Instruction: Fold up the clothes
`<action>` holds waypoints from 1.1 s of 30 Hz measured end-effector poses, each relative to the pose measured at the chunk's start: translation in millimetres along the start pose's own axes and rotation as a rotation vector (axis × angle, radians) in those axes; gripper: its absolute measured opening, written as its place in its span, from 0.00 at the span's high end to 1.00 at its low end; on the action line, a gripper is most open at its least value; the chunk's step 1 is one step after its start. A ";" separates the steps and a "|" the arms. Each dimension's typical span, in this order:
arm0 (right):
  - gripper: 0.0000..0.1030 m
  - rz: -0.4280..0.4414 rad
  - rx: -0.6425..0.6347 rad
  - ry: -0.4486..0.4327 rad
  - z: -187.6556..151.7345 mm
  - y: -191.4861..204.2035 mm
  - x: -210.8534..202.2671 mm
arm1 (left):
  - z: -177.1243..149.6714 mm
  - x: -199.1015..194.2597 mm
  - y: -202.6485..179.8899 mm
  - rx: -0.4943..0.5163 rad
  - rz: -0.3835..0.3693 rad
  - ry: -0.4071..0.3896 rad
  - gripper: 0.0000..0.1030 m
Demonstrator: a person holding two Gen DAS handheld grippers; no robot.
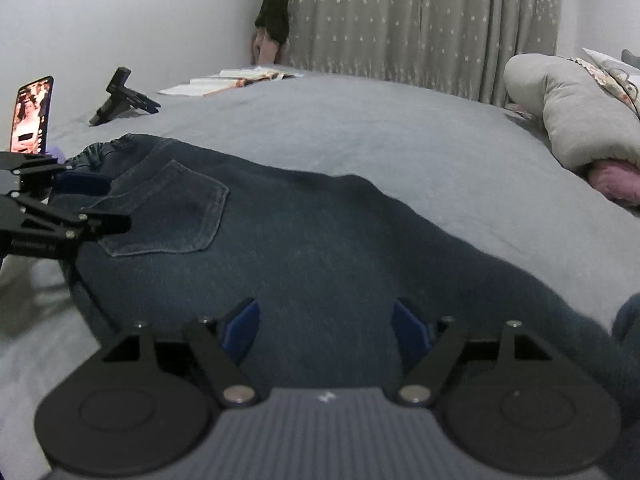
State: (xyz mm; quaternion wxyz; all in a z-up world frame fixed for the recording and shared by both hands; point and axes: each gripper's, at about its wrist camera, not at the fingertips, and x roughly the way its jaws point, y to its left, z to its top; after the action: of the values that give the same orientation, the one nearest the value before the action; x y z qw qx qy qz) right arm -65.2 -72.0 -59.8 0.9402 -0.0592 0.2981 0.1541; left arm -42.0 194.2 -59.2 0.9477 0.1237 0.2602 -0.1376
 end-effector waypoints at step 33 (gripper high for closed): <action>0.00 -0.105 0.642 -0.137 -17.3 -219.3 -133.9 | 110.1 9.5 -167.4 -0.041 -0.284 0.025 0.29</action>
State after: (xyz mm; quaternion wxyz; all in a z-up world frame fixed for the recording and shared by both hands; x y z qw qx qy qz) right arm -107.1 -316.9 7.9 0.9353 0.2354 0.2642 0.0073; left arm -38.0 2.7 0.4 0.9176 0.0682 0.2898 -0.2636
